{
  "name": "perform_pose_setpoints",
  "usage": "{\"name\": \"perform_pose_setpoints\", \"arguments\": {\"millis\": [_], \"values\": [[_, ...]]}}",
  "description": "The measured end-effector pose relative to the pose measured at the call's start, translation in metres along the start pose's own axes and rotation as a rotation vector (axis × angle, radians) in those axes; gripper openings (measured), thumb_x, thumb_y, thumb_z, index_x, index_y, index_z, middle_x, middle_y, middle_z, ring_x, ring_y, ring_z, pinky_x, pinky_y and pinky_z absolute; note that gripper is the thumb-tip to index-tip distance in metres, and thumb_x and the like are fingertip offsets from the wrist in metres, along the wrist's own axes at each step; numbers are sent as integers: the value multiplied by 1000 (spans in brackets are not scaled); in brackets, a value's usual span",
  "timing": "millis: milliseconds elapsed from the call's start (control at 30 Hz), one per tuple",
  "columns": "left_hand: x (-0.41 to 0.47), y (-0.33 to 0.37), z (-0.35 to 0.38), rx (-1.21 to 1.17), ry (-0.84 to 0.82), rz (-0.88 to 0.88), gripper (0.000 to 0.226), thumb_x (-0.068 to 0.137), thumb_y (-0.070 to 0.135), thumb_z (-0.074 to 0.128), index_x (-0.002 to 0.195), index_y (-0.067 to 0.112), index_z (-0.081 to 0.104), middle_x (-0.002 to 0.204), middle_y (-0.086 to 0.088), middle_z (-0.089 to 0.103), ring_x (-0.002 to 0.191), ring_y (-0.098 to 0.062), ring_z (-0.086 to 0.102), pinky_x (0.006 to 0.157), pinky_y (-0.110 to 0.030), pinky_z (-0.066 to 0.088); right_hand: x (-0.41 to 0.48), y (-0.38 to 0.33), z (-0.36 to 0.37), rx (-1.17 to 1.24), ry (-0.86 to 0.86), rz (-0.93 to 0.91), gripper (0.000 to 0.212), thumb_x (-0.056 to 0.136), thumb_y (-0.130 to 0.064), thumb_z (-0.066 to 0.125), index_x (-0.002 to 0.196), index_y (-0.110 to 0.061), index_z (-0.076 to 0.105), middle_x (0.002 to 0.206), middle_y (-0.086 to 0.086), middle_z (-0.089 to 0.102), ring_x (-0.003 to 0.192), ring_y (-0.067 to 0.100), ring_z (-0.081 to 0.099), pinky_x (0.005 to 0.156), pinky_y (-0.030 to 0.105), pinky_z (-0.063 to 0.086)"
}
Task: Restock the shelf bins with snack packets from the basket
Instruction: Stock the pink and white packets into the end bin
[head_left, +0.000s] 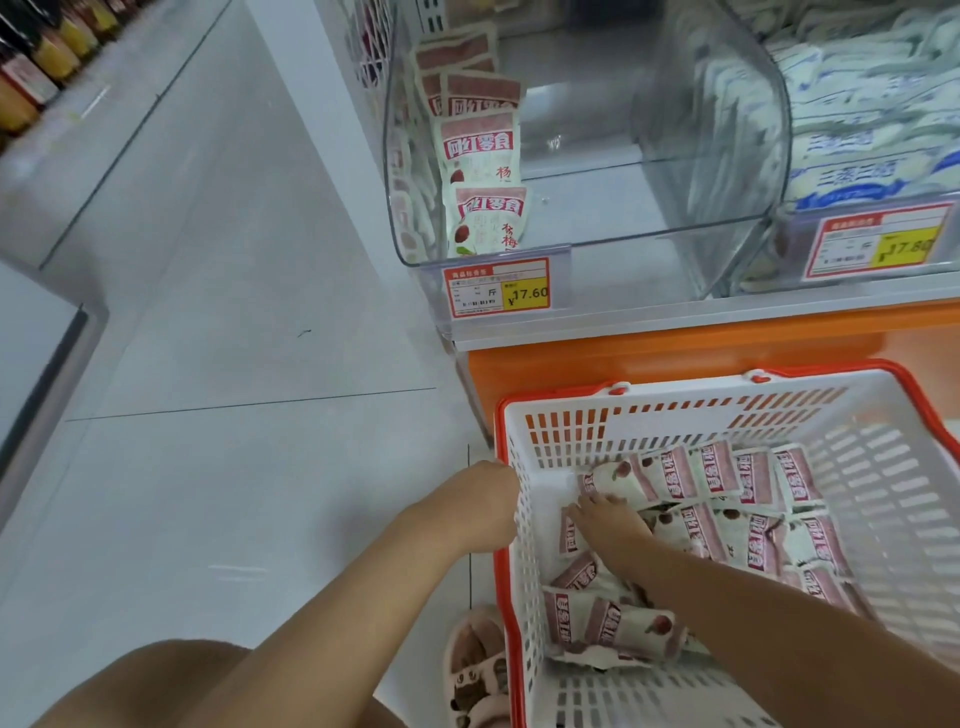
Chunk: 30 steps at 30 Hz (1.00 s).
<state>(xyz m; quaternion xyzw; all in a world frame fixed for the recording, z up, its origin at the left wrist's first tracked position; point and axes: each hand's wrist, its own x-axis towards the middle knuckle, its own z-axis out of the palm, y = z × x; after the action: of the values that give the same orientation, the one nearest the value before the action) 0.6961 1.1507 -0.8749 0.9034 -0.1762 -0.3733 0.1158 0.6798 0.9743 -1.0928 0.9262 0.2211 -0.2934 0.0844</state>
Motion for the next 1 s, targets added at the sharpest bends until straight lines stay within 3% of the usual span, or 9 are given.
{"name": "perform_pose_setpoints", "arguments": {"millis": [67,167,267,433,500,600,700,767,1000], "values": [[0,-1,0,-13,-2,6,24,95,2,42,113,7,56,78,3,44,75,-10,47,52,-12,33,-11,4,-5,85,-4,79,56,85,-4,58,137,-7,39,136,13,44,118,25,49,97,33,44],[1,-3,3,-6,-27,-8,26,97,5,43,118,11,56,98,-4,59,81,-12,52,65,-16,42,-31,19,-16,313,-129,147,20,86,-10,48,101,-5,60,93,3,60,81,15,58,72,24,52],[3,-4,6,25,-20,-29,26,96,8,45,120,10,57,112,-8,62,90,-17,59,76,-22,47,-55,42,-23,693,-250,181,19,84,-21,51,67,-13,48,70,-3,45,58,10,42,54,18,39],[1,3,-7,58,142,-37,22,96,15,50,115,14,61,106,-2,65,85,-13,62,76,-25,51,-114,57,-91,1385,-242,59,22,90,-31,62,107,-16,59,103,-10,65,98,9,61,90,25,47],[-7,11,-24,21,276,-16,19,96,21,49,108,18,64,104,1,67,81,-12,63,71,-23,49,-135,60,-129,1476,-159,-64,28,89,-30,58,109,-10,63,104,1,71,100,17,66,98,35,47],[-29,32,-57,46,603,39,26,98,25,43,112,22,65,113,4,67,94,-13,63,82,-25,48,-161,65,-181,1633,-7,-212,27,84,-26,68,101,-6,70,106,16,71,91,26,70,81,33,56],[-49,42,-80,-49,1015,181,26,98,18,45,115,17,65,114,0,66,99,-16,61,85,-25,45,-185,65,-231,1698,191,-359,34,68,-32,82,93,-10,75,102,17,72,86,26,71,73,29,57],[-55,43,-88,-119,1217,297,24,96,13,48,114,12,64,114,-3,64,102,-17,59,87,-27,48,-199,64,-266,1663,355,-404,19,72,-21,76,89,-12,75,97,13,73,83,22,71,71,28,58],[-50,40,-101,-78,1141,127,42,99,19,43,141,17,43,145,-1,44,132,-15,41,108,-25,31,-177,79,-370,1406,805,-240,17,82,-10,70,97,-17,70,96,-4,74,89,8,70,80,19,53]]}}
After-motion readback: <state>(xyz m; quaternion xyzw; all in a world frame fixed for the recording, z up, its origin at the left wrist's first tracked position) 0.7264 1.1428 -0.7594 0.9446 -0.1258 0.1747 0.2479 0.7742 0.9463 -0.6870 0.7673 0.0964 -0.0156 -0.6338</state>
